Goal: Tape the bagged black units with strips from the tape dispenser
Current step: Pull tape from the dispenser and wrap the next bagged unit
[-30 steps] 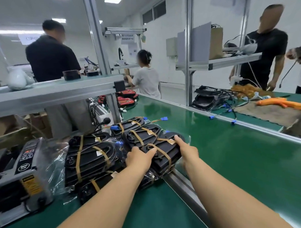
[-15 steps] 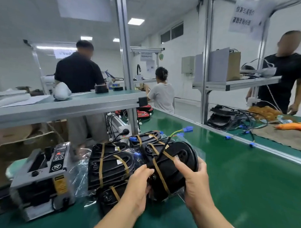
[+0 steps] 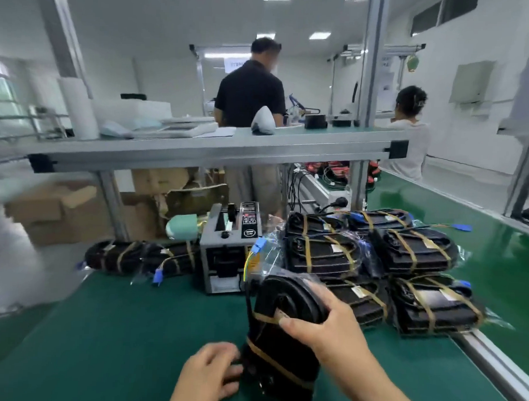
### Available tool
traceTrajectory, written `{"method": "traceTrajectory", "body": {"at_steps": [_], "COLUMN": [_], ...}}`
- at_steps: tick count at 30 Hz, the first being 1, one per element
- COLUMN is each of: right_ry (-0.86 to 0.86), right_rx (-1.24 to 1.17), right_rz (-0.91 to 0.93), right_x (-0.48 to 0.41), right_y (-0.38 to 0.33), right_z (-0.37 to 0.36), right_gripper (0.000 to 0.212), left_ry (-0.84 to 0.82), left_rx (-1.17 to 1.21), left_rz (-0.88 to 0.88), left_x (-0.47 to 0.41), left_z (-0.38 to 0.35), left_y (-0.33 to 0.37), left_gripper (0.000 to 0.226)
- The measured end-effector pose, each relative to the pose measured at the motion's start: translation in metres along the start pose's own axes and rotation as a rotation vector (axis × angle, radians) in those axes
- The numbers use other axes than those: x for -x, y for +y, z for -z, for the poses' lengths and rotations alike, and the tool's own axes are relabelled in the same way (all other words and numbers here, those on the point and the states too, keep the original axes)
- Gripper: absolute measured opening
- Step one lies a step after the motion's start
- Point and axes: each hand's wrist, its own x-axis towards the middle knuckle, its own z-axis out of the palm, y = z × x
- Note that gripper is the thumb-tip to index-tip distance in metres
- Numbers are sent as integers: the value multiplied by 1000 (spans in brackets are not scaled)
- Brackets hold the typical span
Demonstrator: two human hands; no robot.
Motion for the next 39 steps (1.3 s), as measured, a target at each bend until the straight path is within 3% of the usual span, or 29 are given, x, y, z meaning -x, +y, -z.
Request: {"method": "traceTrajectory", "body": {"at_steps": [1, 3, 8, 11, 14, 17, 23, 29, 34, 39], "right_ry": [-30, -70, -180, -213, -223, -255, -367, -363, -350, -394], "right_rx": [22, 87, 160, 171, 185, 186, 165, 119, 146, 192], "right_rz": [7, 16, 13, 36, 36, 21, 14, 5, 9, -11], "right_x": [-4, -11, -23, -21, -20, -17, -16, -20, -18, -15], "right_y": [-1, -3, -9, -8, -9, -9, -20, -20, -20, -17], "right_z": [-3, -8, -8, -6, -4, -4, -6, -2, -2, -4], "right_gripper": [47, 49, 54, 57, 58, 58, 59, 57, 50, 62], "left_ry": [60, 120, 137, 46, -154, -316, -346, -661, -725, -643], "left_rx": [-82, -268, -647, -753, -751, -674, -463, -728, -565, -349], "left_rz": [-114, -412, -1090, -1257, -1380, -1287, -885, -936, -912, -865], "left_x": [-1, 2, -5, -17, -25, -31, -33, -24, -24, -32], "left_z": [7, 19, 21, 14, 9, 12, 9, 9, -13, -30], "left_y": [6, 20, 69, 93, 110, 122, 129, 143, 144, 141], "left_gripper": [7, 21, 53, 46, 18, 7, 25, 37, 3, 9]}}
